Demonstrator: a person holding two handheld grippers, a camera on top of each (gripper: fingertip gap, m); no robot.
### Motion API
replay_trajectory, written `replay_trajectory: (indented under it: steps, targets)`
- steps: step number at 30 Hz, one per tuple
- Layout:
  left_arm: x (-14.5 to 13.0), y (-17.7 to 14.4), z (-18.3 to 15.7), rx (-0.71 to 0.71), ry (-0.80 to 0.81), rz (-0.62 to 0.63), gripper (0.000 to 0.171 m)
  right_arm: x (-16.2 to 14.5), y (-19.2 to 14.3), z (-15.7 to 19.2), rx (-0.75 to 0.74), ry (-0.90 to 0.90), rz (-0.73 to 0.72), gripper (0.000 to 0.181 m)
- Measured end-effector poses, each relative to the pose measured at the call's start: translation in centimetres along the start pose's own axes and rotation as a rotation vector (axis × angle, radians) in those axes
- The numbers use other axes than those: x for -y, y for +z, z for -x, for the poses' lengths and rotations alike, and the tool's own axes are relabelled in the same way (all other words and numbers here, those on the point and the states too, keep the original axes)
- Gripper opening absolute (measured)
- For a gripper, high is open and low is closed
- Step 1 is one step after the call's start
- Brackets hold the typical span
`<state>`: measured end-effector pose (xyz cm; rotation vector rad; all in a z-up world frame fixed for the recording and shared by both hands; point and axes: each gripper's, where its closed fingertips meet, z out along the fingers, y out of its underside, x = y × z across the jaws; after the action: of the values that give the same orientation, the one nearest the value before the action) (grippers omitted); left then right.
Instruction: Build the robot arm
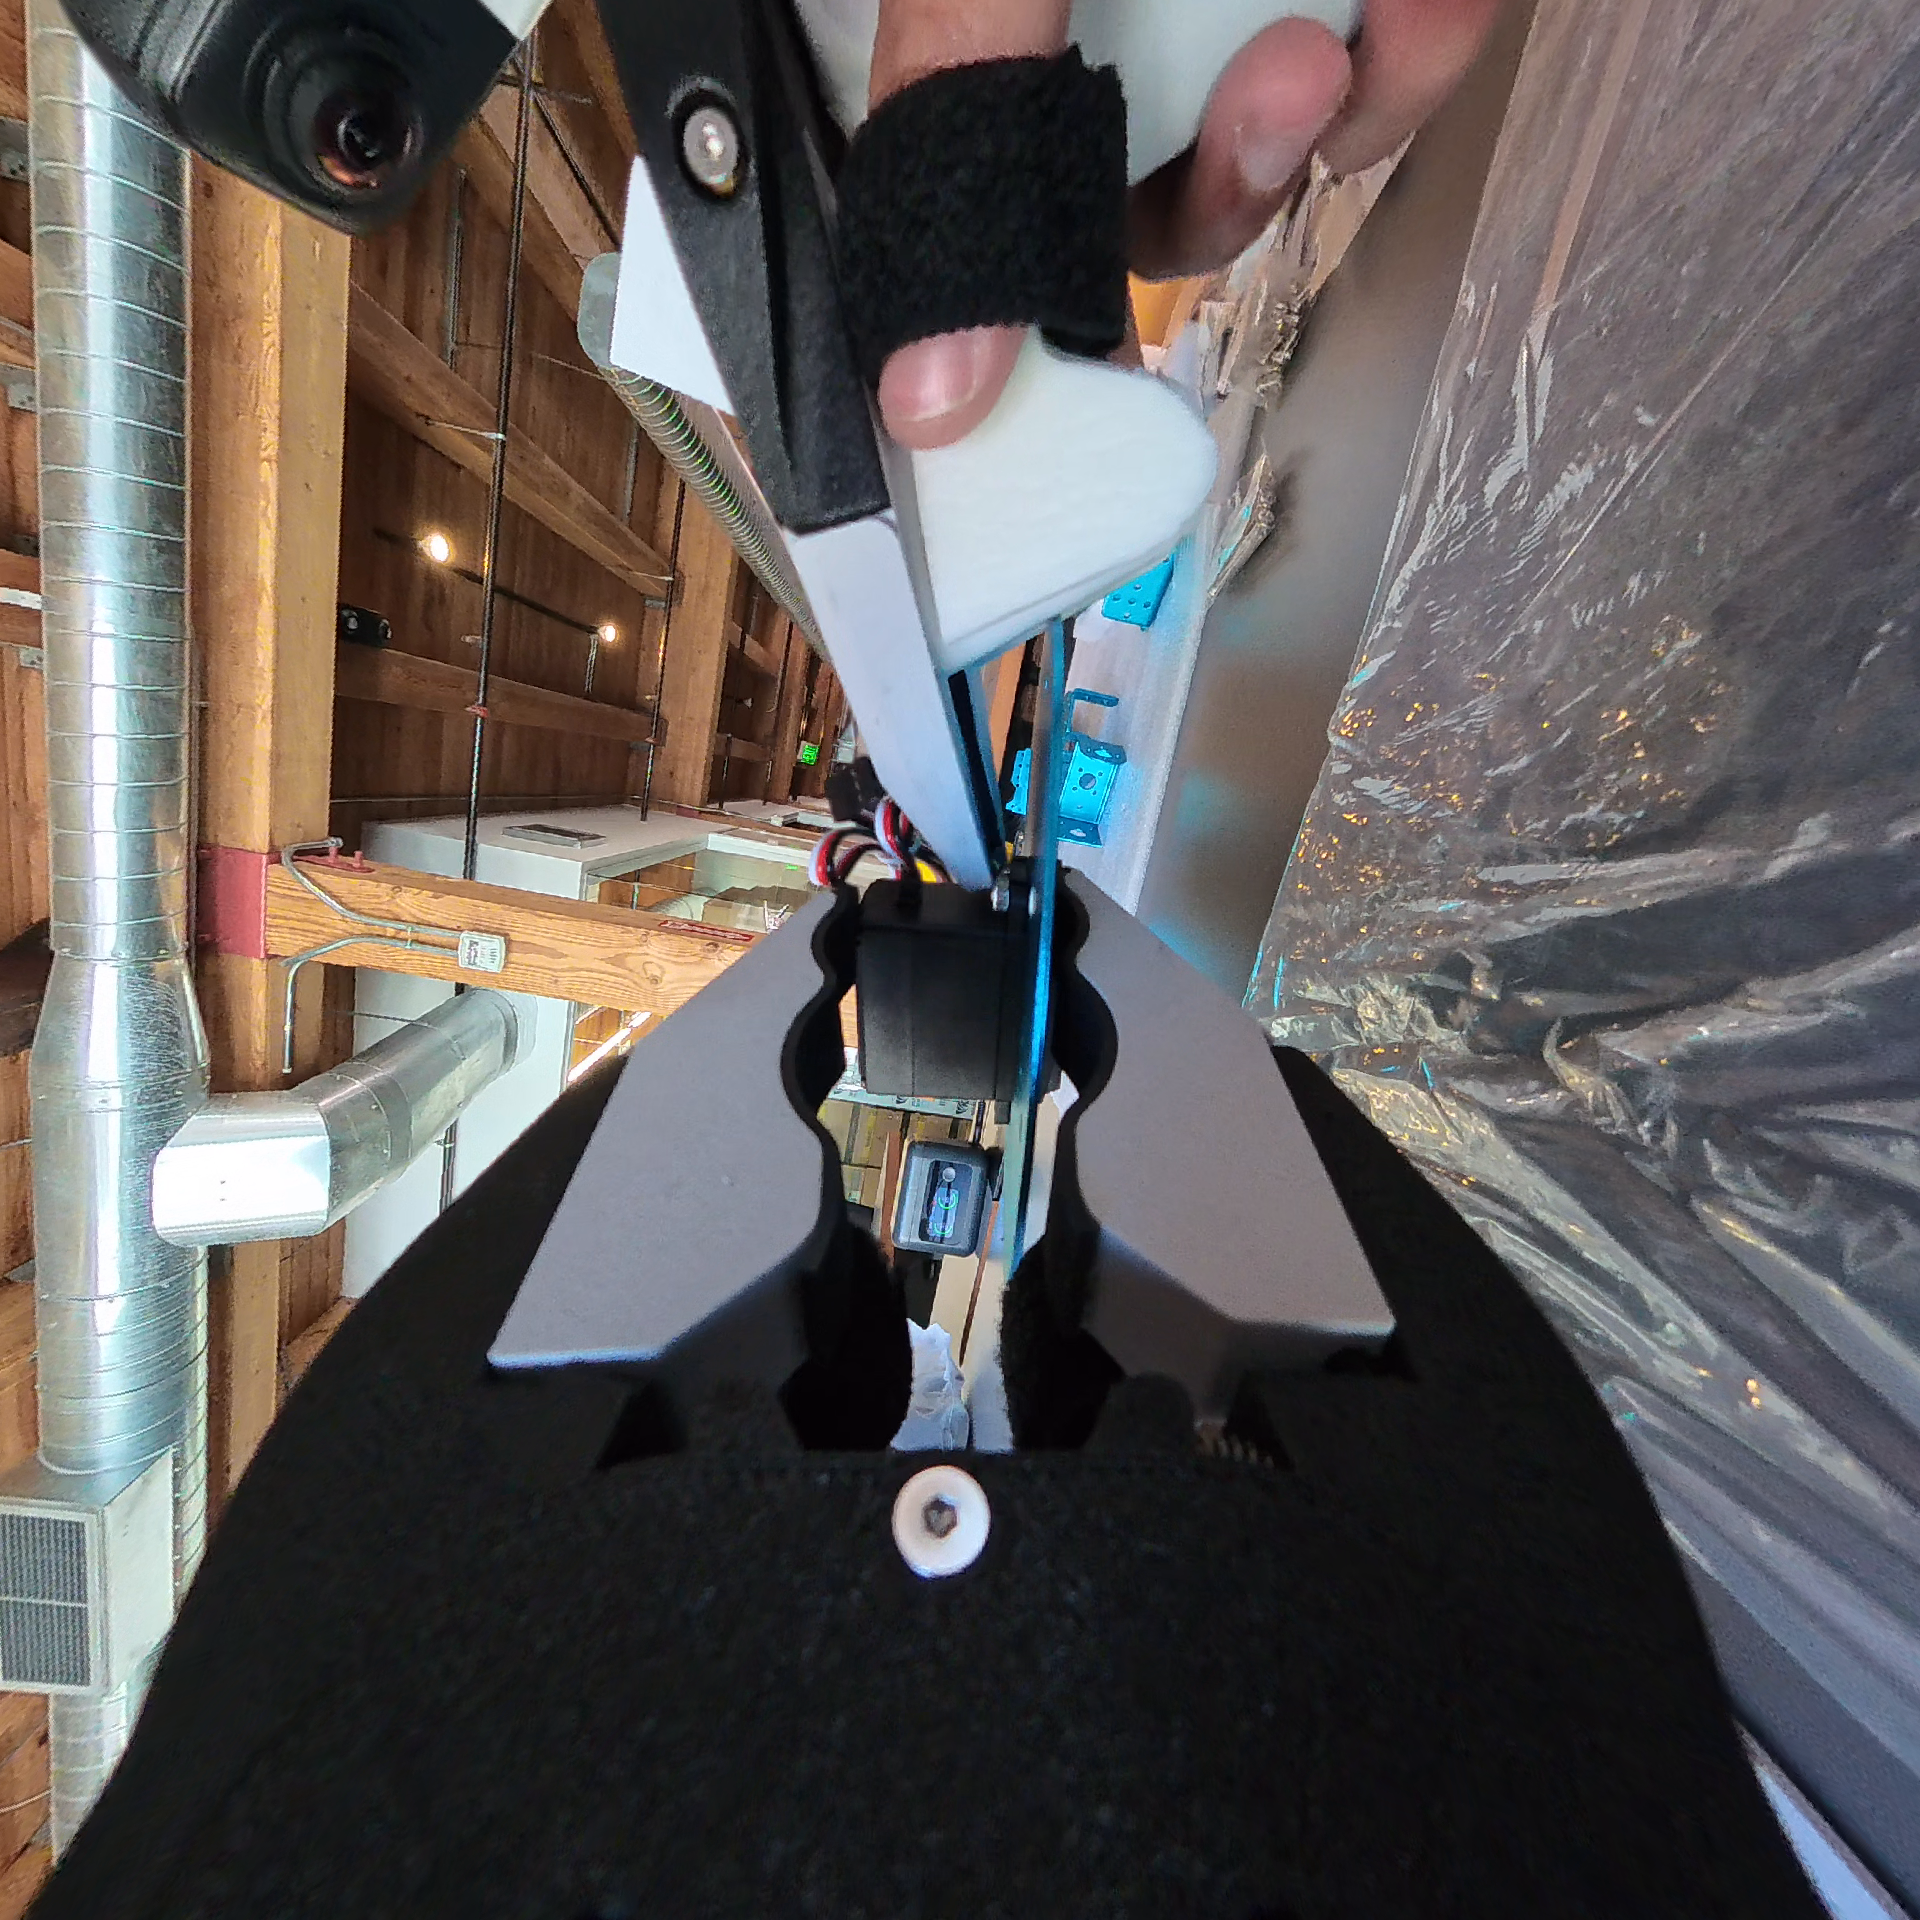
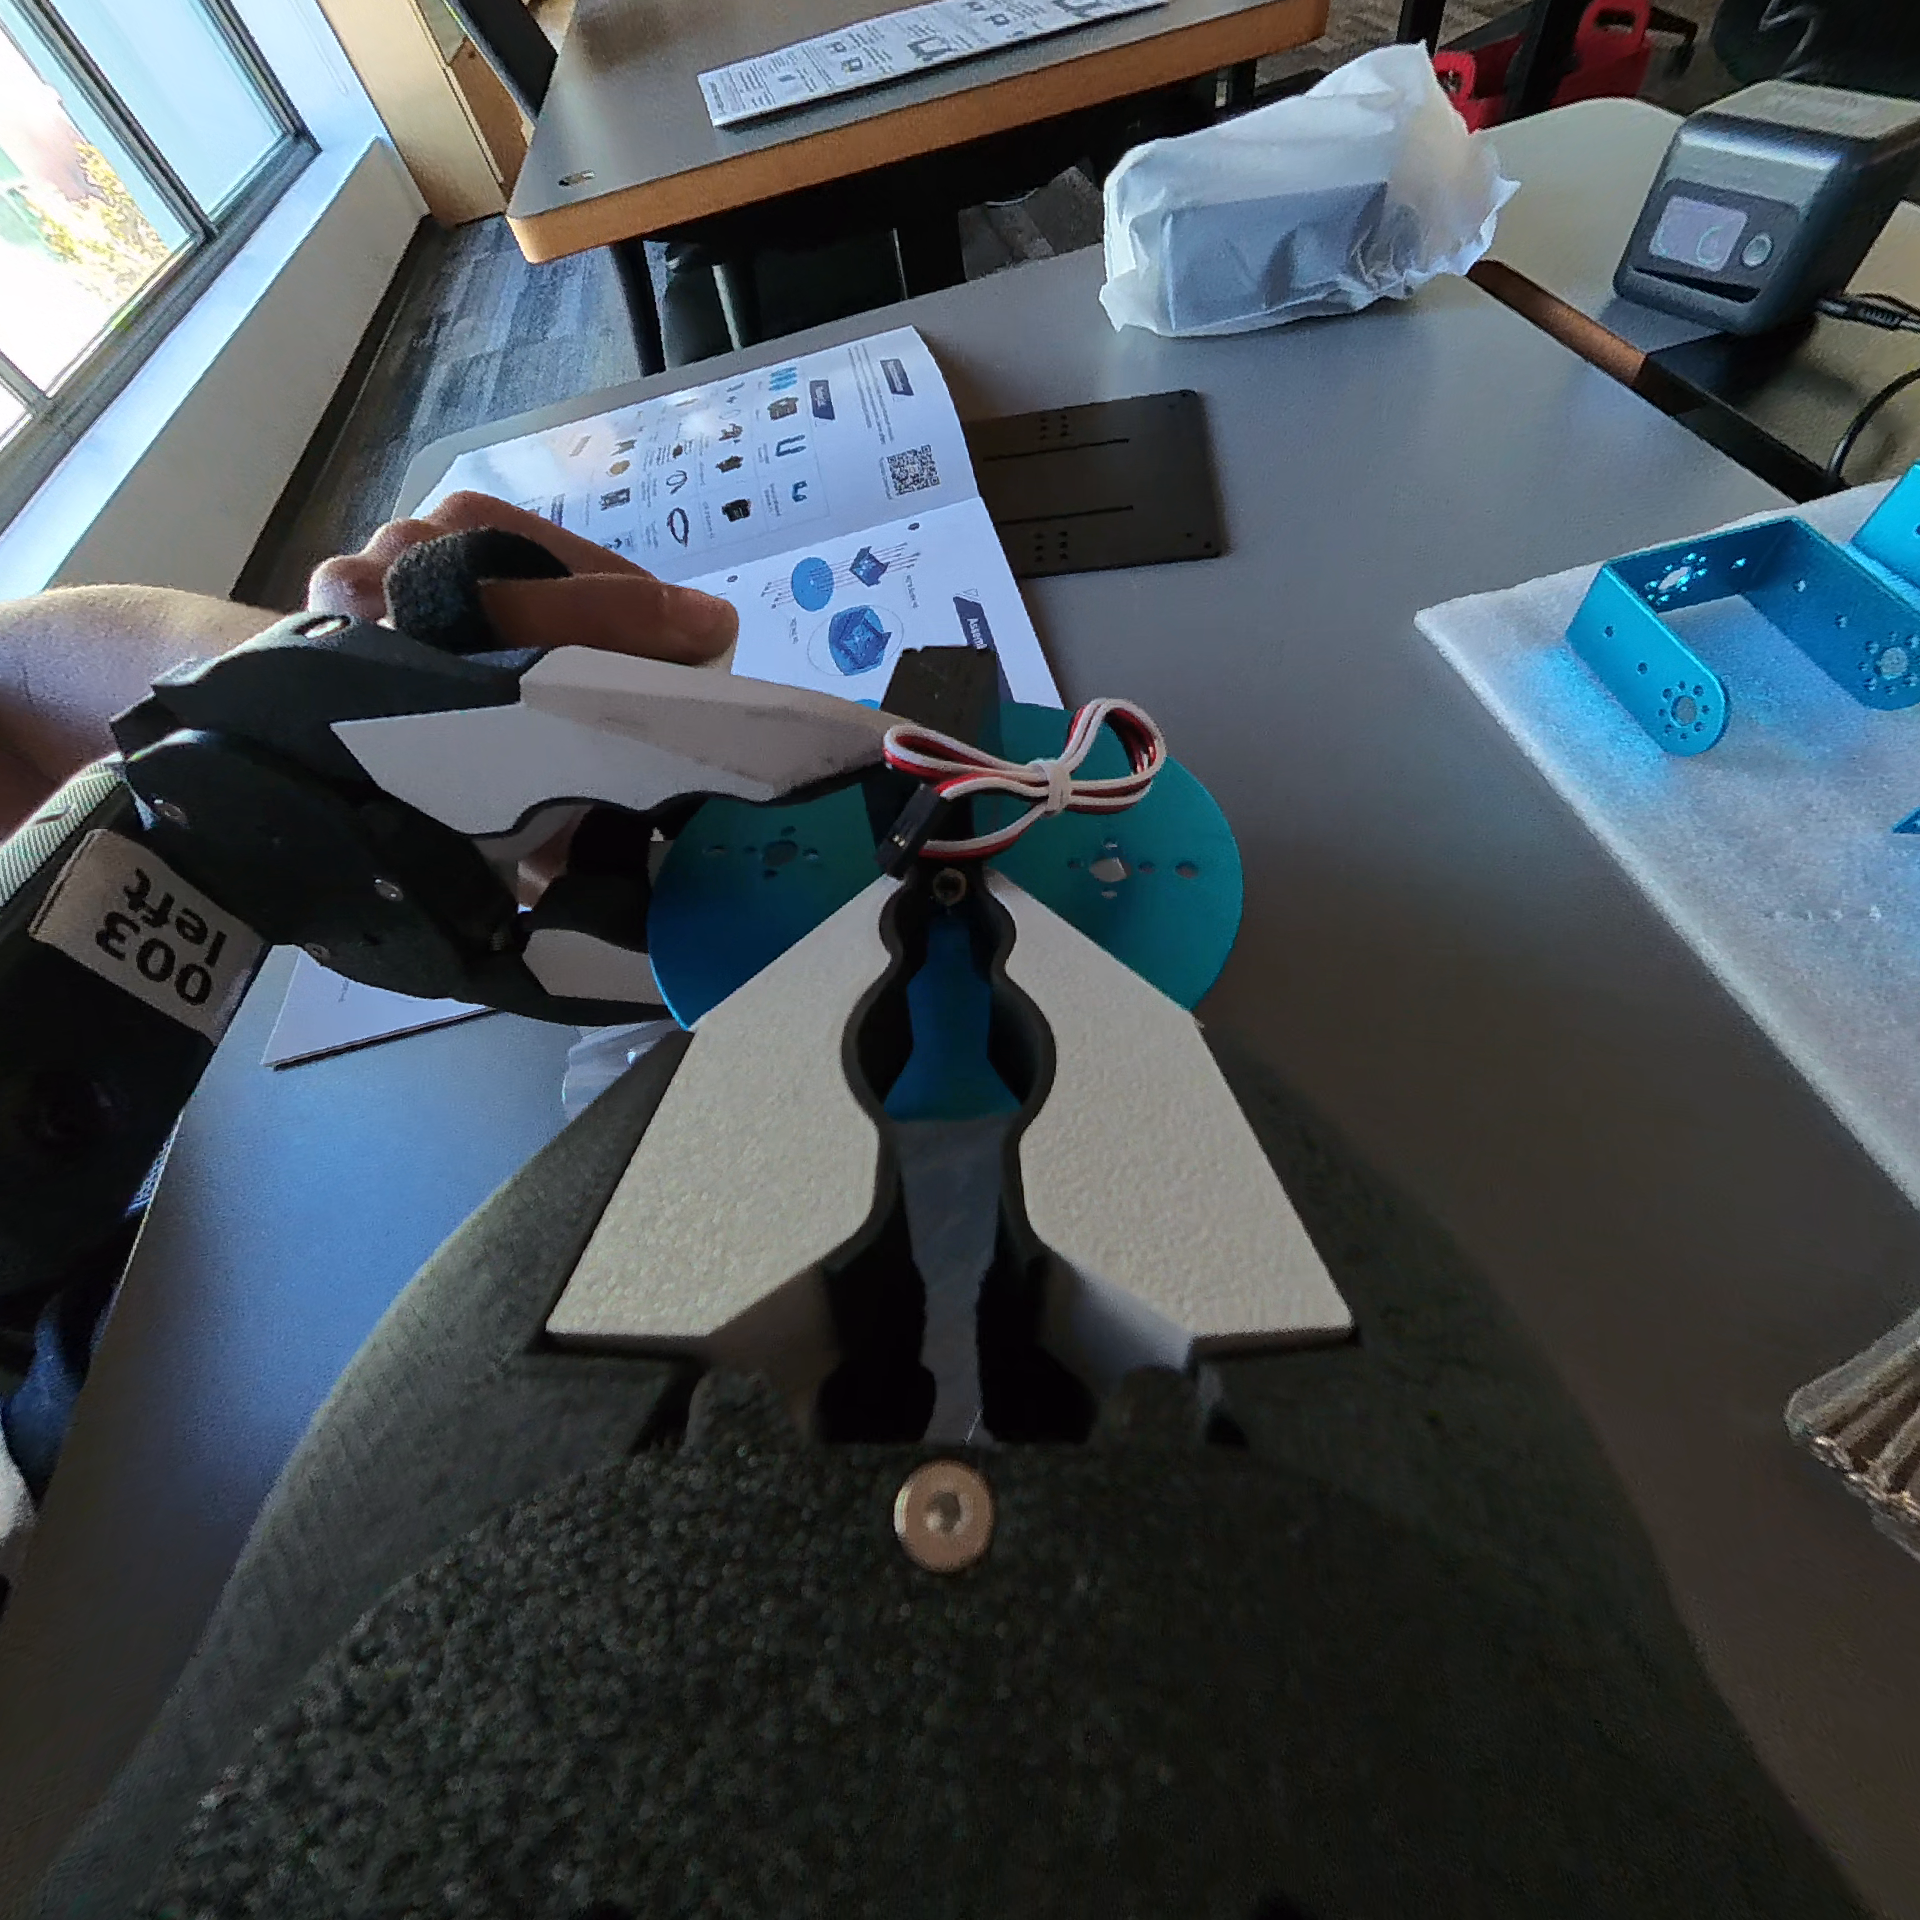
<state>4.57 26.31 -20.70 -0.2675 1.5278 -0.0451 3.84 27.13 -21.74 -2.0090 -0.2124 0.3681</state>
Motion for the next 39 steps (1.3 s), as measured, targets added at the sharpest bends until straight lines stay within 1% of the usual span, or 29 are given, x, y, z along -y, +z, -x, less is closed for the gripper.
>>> replay_trajectory:
  steps: [12, 16, 22, 26, 32, 39]
  targets:
    - [-0.02, 0.00, 0.15, 0.003, -0.009, -0.001, 0.035, 0.16, -0.02, 0.07, -0.030, -0.011, 0.022, 0.007]
    - [-0.04, 0.03, 0.16, 0.002, -0.010, -0.001, 0.035, 0.20, -0.01, 0.25, -0.013, 0.000, 0.021, 0.011]
    - [-0.03, 0.00, 0.24, 0.003, -0.014, -0.003, 0.035, 0.36, -0.12, 0.47, 0.014, 0.009, 0.006, 0.012]
    - [-0.03, -0.02, 0.32, 0.005, -0.017, -0.004, 0.035, 0.49, -0.46, 0.43, 0.021, -0.024, -0.004, 0.017]
    - [0.00, -0.02, 0.21, 0.003, -0.012, -0.004, 0.035, 0.39, -0.68, 0.26, 0.023, -0.033, 0.001, 0.018]
    - [-0.05, -0.01, 0.23, 0.002, -0.019, -0.002, 0.035, 0.68, -0.55, 0.86, 0.068, -0.037, -0.043, 0.018]
